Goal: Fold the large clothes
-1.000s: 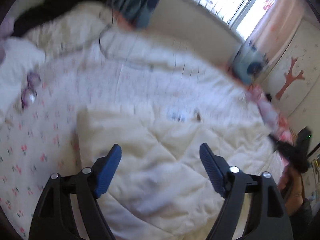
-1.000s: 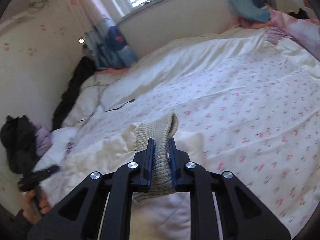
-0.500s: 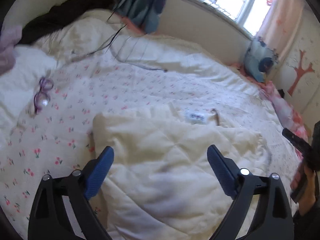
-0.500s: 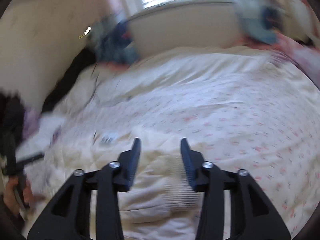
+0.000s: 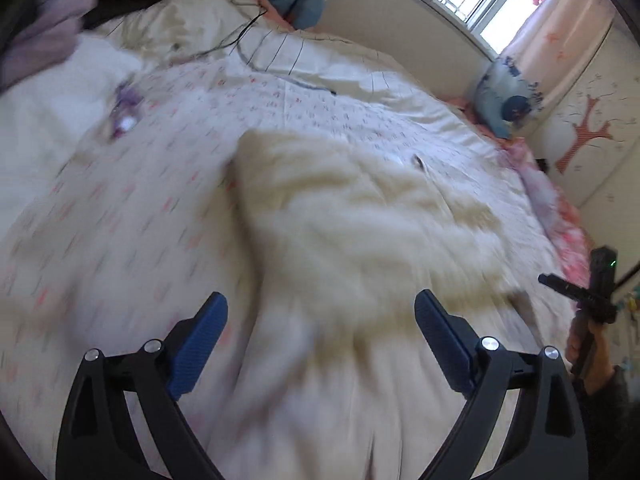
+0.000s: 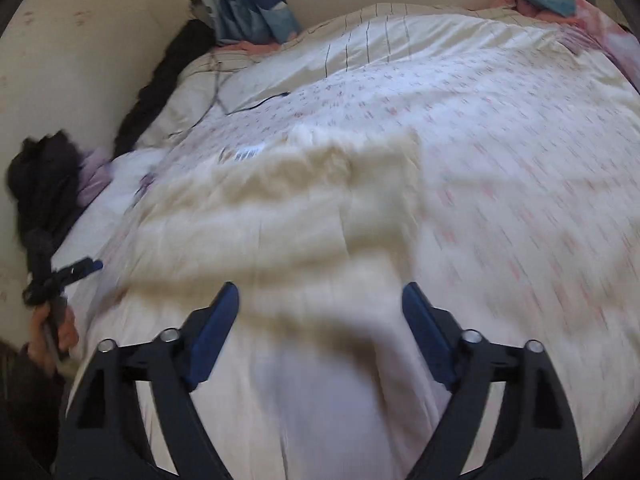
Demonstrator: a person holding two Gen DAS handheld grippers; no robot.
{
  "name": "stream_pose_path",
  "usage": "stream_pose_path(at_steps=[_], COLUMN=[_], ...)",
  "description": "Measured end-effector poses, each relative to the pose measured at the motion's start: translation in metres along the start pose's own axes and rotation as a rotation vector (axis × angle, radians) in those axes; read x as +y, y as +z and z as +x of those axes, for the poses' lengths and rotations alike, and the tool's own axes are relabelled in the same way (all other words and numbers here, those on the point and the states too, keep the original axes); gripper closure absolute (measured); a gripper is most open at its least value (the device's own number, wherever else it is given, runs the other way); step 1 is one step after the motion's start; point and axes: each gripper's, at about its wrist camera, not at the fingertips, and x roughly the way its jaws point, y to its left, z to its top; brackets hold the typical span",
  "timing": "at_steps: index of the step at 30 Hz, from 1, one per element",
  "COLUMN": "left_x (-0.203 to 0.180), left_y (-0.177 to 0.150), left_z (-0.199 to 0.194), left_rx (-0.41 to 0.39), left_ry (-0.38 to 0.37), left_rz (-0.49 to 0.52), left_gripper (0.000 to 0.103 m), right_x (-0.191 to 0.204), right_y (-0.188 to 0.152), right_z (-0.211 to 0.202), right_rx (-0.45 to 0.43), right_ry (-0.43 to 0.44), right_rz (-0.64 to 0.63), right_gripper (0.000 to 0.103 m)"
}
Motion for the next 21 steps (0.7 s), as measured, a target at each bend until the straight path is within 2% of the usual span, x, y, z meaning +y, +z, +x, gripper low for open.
stream_pose_path(at_steps=[3, 7, 10, 11, 16, 21], left_x=[0.029, 0.047, 0.052, 0.054, 0.056, 0.050], left_y=[-0.052, -0.110, -0.150, -0.164, -0.202, -0.225], left_z=[-0.048, -0.085, -0.107, -0.113, -0.114, -0.096], left_rx=[0.036, 0.092, 0.105, 0.108, 0.134, 0.210], left_ry=[-0.014, -0.027, -0.119, -0.178, -0.291, -0.394], left_rz=[-0.068, -0.102, -0.148, -0.177, -0.238, -0.285], left_gripper=[0.012, 0.012, 0.012, 0.012, 0.009, 0.009], right_x=[-0.025, -0.060, -0.068, -0.067, -0.054, -0.051], right_y=[-0.069, -0.153, -0.202, -0.215, -0.251, -0.258], right_z=[-0.047, -0.089, -0.103, -0.104, -0.091, -0.079], right_rx=[0.049, 0.111, 0.139, 0.155, 0.223, 0.226], right_ry=[0.065, 0.154, 0.300, 0.341, 0.445, 0.517], right_rz=[0.089, 0.213, 0.286, 0.308, 0.332, 0.388], right_gripper=[0.022, 0.022, 0.021, 0.020, 0.016, 0.013])
